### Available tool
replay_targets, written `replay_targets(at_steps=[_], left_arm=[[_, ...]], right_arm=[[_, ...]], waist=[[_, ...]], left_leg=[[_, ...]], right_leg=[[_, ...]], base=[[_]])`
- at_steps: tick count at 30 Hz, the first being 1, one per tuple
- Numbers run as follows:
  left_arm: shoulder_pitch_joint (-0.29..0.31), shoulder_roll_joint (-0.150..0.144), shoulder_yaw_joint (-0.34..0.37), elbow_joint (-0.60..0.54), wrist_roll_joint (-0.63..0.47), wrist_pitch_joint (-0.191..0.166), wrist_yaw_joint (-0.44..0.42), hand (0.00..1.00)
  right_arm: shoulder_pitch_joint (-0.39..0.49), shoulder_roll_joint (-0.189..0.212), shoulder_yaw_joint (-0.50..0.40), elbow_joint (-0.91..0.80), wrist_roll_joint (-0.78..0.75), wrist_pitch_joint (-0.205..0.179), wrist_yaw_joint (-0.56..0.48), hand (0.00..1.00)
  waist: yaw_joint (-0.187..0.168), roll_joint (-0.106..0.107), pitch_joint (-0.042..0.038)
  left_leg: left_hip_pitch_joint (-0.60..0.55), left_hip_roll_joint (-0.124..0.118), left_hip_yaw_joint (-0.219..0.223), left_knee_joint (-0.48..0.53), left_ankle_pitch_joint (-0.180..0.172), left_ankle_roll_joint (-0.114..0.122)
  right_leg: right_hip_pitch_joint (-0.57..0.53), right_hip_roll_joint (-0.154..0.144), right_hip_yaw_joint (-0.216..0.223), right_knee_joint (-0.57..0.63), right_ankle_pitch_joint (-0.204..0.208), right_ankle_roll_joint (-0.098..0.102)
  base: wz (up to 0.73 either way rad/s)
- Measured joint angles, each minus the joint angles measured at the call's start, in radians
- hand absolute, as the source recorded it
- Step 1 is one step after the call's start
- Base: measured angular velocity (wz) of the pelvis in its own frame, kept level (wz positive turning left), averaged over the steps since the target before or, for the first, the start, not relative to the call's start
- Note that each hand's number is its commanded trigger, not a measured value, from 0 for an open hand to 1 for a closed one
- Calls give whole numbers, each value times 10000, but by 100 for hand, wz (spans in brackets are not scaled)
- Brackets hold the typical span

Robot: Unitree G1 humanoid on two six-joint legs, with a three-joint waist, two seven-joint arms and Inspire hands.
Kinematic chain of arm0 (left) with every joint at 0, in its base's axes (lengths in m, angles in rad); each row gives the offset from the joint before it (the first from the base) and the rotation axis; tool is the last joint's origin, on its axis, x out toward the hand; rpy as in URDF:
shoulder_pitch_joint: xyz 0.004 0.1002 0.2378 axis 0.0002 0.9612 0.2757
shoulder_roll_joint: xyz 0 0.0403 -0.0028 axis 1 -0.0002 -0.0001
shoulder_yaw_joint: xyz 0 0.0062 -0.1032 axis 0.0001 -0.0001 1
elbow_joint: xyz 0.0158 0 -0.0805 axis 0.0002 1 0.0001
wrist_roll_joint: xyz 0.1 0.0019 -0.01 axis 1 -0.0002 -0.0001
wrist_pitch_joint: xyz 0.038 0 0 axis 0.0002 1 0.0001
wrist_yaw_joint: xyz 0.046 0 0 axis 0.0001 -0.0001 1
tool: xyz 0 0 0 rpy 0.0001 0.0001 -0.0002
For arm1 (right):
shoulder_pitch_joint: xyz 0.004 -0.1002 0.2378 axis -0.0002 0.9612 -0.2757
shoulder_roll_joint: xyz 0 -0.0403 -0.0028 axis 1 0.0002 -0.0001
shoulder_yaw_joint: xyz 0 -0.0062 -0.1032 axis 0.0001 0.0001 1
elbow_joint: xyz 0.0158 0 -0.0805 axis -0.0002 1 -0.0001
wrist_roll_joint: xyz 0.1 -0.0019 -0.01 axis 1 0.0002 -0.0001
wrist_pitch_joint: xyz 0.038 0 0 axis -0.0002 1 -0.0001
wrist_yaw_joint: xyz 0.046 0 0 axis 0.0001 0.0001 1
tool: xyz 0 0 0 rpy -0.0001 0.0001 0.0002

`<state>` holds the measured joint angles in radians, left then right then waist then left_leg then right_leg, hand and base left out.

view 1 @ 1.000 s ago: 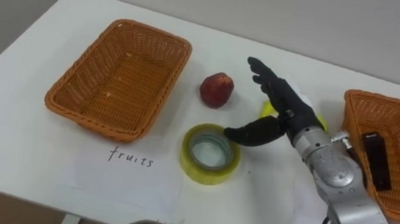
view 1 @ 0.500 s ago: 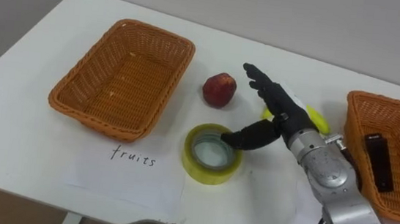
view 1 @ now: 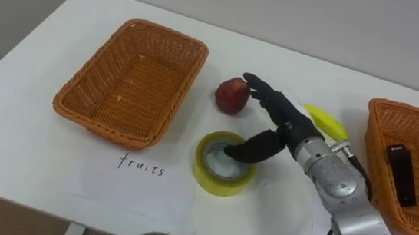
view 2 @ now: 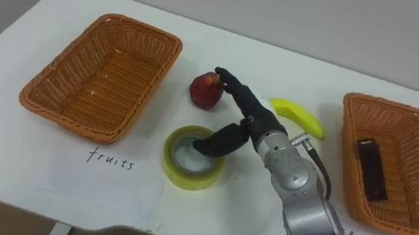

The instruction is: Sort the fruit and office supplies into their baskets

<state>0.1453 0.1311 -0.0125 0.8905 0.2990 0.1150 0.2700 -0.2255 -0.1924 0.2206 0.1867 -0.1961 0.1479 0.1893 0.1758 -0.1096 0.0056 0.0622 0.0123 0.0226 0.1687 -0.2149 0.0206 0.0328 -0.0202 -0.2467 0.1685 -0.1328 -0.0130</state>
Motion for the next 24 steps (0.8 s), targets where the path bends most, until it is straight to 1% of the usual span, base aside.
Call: replay_targets(at_steps=[2,6,10,11,14,24], left_arm=[[0,0,0,-2,0,81,0,0],[0,-13,0,-40,-3,105,8,0],[-9,-68,-8,-70,-6,105,37,0],[-7,-68,-17,-72,-5,109,47,0],[-6,-70,-22,-106,-5,112,96,0],[5,-33,-8,-387,3,106,328,0]], right_arm=[[0,0,4,0,-67,102,53,0],[0,5,75,0,-376,274,124,0],[-1,61,120,0,-1250,282,308,0],[-1,60,120,0,-1275,281,321,0],[-1,63,124,0,-1274,281,323,0],[0,63,138,-10,-1471,275,437,0]], waist=[[0,-10,3],[32,-13,12],[94,-27,6],[93,-47,-7],[96,-47,-4],[109,-107,28]], left_leg=[[-2,-2,-4,6,0,0],[-7,1,-3,6,0,0],[-82,4,-2,-20,-1,-2],[-95,5,-2,-5,4,-7],[-99,3,2,-6,4,-6],[-103,6,4,-29,4,-6]], right_leg=[[1,-2,-1,0,0,0],[-2,-1,-20,3,0,0],[-90,8,-20,11,0,0],[-108,9,-20,11,0,0],[-115,8,-19,8,0,0],[-129,12,-22,5,0,0]], base=[[0],[0],[0],[0],[0],[0]])
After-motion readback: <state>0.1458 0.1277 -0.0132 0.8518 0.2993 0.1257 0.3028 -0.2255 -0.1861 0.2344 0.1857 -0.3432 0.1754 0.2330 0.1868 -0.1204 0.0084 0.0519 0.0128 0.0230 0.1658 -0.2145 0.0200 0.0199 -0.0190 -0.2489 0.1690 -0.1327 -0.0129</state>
